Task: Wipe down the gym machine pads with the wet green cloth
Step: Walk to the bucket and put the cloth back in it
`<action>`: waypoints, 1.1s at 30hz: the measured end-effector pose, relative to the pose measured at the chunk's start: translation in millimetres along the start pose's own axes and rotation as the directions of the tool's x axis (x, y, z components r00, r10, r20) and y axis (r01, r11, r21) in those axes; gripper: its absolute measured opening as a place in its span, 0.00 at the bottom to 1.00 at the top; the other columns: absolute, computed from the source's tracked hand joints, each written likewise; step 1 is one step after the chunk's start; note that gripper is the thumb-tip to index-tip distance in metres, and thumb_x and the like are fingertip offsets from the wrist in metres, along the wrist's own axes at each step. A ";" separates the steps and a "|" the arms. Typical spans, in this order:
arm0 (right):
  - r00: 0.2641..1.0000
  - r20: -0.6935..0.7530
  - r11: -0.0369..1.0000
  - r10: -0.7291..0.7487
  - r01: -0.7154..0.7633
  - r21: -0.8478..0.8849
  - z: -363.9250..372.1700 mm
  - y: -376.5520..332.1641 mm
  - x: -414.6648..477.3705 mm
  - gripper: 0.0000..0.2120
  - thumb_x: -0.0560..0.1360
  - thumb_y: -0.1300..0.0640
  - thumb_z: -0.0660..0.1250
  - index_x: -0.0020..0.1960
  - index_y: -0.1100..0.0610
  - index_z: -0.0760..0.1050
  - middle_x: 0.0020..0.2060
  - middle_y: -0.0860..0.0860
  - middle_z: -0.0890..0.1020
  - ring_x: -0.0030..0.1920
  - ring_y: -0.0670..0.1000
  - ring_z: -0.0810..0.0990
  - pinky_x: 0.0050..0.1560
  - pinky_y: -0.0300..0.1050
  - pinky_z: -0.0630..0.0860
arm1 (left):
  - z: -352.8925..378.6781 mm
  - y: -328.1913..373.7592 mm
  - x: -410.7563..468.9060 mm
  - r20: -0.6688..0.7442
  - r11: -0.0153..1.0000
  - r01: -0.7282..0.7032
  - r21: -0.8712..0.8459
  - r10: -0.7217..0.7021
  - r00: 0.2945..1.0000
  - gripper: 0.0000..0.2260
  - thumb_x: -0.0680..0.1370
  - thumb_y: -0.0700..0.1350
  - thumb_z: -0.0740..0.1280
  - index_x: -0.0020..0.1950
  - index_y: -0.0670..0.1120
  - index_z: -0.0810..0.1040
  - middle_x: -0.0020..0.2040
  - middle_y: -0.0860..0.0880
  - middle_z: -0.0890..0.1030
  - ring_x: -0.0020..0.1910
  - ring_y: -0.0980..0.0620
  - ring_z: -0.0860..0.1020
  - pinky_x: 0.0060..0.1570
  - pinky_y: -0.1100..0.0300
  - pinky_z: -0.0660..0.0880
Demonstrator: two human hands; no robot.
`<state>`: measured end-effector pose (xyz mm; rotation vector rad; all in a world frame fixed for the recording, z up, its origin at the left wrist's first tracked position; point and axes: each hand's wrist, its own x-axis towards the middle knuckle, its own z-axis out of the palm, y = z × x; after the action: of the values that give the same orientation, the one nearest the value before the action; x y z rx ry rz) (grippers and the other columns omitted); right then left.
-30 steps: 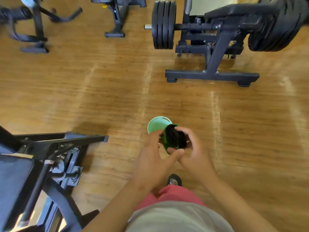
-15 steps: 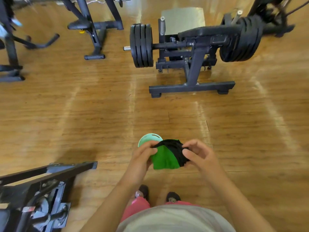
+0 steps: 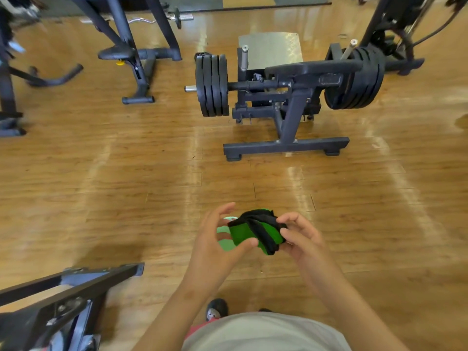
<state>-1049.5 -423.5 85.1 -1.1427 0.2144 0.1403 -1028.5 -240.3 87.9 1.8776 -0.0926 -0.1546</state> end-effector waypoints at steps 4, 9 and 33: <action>1.000 -0.031 0.987 -0.002 0.007 0.163 2.9 4.2 5.3 0.05 0.68 0.63 0.65 0.44 0.56 0.74 0.43 0.54 0.81 0.43 0.51 0.81 0.42 0.45 0.79 | -9.2 -6.5 8.8 -0.003 0.991 0.045 -0.128 -0.046 0.999 0.16 0.66 0.46 0.78 0.51 0.50 0.80 0.46 0.51 0.82 0.46 0.50 0.79 0.47 0.60 0.77; 0.995 -0.099 0.999 -0.003 -0.001 -0.036 3.6 8.2 5.2 0.12 0.77 0.67 0.62 0.57 0.55 0.73 0.52 0.54 0.83 0.48 0.52 0.83 0.44 0.43 0.79 | -9.6 -1.5 12.1 -0.009 0.981 -0.189 0.052 0.190 0.982 0.09 0.71 0.38 0.74 0.42 0.50 0.78 0.41 0.56 0.79 0.43 0.55 0.77 0.47 0.67 0.71; 0.985 0.059 0.919 -0.165 0.175 -0.354 17.5 -16.9 29.6 0.05 0.77 0.67 0.64 0.46 0.59 0.74 0.36 0.45 0.81 0.40 0.44 0.79 0.42 0.36 0.75 | -25.3 6.6 43.4 0.472 0.994 -0.079 -0.075 0.105 0.875 0.16 0.74 0.56 0.67 0.57 0.49 0.78 0.60 0.55 0.76 0.55 0.53 0.76 0.54 0.56 0.74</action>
<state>-1015.4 -414.5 100.0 -1.5164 0.0627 0.0411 -981.7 -224.6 99.3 1.7417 -0.5108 -0.5479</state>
